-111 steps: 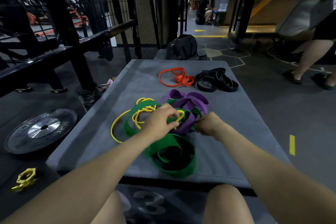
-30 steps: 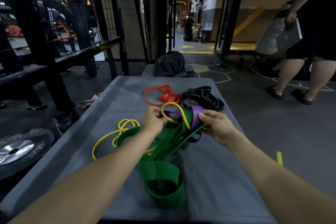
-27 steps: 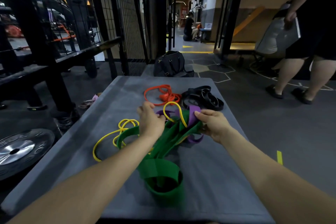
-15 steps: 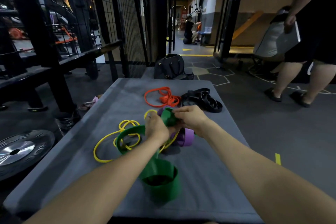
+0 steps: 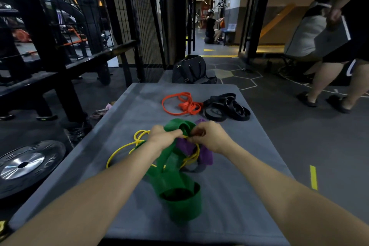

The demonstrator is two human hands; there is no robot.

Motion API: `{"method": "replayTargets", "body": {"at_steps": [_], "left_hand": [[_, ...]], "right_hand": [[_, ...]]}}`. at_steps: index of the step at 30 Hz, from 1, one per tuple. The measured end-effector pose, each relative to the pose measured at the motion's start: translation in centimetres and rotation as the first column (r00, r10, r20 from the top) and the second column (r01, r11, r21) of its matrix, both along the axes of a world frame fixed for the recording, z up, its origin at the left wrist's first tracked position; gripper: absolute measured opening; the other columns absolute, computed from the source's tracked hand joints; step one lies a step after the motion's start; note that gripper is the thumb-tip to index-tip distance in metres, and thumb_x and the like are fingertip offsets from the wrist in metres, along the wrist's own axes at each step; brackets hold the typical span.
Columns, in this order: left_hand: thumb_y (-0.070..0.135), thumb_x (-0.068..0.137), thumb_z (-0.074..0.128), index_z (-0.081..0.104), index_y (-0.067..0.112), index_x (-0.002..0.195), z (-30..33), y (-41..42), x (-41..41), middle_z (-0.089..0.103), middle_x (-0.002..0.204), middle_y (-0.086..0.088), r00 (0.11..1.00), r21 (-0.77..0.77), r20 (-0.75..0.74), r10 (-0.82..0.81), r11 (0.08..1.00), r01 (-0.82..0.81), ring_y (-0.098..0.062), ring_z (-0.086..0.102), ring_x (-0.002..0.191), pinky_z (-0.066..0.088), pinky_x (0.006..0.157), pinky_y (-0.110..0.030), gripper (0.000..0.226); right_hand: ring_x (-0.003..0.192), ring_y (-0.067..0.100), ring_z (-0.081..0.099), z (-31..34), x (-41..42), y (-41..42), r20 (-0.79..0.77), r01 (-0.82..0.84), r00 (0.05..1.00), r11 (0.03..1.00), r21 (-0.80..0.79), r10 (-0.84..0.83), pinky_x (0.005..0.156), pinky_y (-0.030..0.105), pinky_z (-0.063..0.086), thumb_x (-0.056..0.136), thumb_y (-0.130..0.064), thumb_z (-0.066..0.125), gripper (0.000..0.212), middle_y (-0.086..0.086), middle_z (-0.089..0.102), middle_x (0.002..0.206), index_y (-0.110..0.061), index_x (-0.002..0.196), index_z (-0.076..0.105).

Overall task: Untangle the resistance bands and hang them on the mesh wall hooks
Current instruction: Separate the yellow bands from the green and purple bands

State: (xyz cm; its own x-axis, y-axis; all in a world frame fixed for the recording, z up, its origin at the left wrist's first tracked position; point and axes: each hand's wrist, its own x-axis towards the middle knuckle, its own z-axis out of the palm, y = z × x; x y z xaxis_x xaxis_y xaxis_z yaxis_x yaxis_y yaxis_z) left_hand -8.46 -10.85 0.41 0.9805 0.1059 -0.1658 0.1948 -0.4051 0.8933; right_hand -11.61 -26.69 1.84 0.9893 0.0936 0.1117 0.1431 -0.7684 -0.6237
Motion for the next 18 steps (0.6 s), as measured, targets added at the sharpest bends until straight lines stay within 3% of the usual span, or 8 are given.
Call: {"method": "replayTargets", "body": {"at_steps": [5, 8, 11, 15, 18], "left_hand": [[0.044, 0.03, 0.074, 0.068, 0.004, 0.089, -0.8, 0.1, 1.3, 0.07, 0.09, -0.018, 0.999, 0.003, 0.008, -0.045, 0.999, 0.045, -0.034, 0.068, 0.082, 0.059, 0.069, -0.045, 0.071], [0.037, 0.045, 0.076, 0.062, 0.003, 0.077, 0.8, -0.2, 0.6, 0.061, 0.072, -0.014, 1.0, 0.004, 0.029, 0.003, 1.0, -0.003, -0.027, 0.06, 0.066, 0.046, 0.056, -0.033, 0.049], [0.025, 0.056, 0.076, 0.054, 0.011, 0.066, 1.9, -0.1, 0.6, 0.048, 0.064, -0.009, 0.997, -0.009, 0.061, 0.056, 0.998, -0.056, -0.021, 0.048, 0.06, 0.036, 0.053, -0.031, 0.027], [0.023, 0.062, 0.074, 0.043, 0.012, 0.05, 2.5, 0.3, 0.6, 0.041, 0.054, -0.004, 0.993, 0.032, 0.083, 0.09, 0.995, -0.093, -0.021, 0.039, 0.052, 0.028, 0.049, -0.027, 0.036], [0.022, 0.067, 0.075, 0.043, 0.01, 0.053, 2.8, 1.6, 1.2, 0.044, 0.059, -0.006, 0.98, -0.014, 0.1, 0.172, 0.985, -0.172, -0.023, 0.041, 0.055, 0.033, 0.053, -0.03, 0.037]], "right_hand": [[0.086, 0.023, 0.061, 0.2, 0.1, 0.7, 0.003, 0.015, 1.0, 0.997, -0.082, -0.014, 0.068, 0.03, 0.043, 0.085, -0.012, 0.062, 0.012, 0.012, 0.068, 0.095, -0.005, 0.094, 0.068], [0.088, 0.027, 0.058, 1.5, -0.2, -0.4, 0.035, 0.09, 0.996, 0.992, -0.084, -0.088, 0.076, 0.038, 0.047, 0.091, -0.013, 0.055, 0.01, 0.012, 0.061, 0.093, -0.004, 0.093, 0.059], [0.085, 0.024, 0.051, 2.5, -0.6, -2.4, 0.068, 0.2, 0.978, 0.978, -0.059, -0.196, 0.072, 0.035, 0.043, 0.094, -0.015, 0.051, 0.012, 0.013, 0.056, 0.094, -0.003, 0.097, 0.052], [0.084, 0.026, 0.049, 3.0, -1.3, -4.2, 0.04, 0.304, 0.952, 0.949, -0.084, -0.302, 0.062, 0.032, 0.037, 0.095, -0.01, 0.048, 0.006, 0.019, 0.058, 0.105, -0.005, 0.098, 0.046], [0.089, 0.031, 0.051, 3.1, -2.0, -5.6, 0.016, 0.414, 0.91, 0.907, -0.084, -0.414, 0.064, 0.029, 0.035, 0.095, -0.007, 0.045, 0.013, 0.021, 0.056, 0.104, 0.002, 0.105, 0.047]]}}
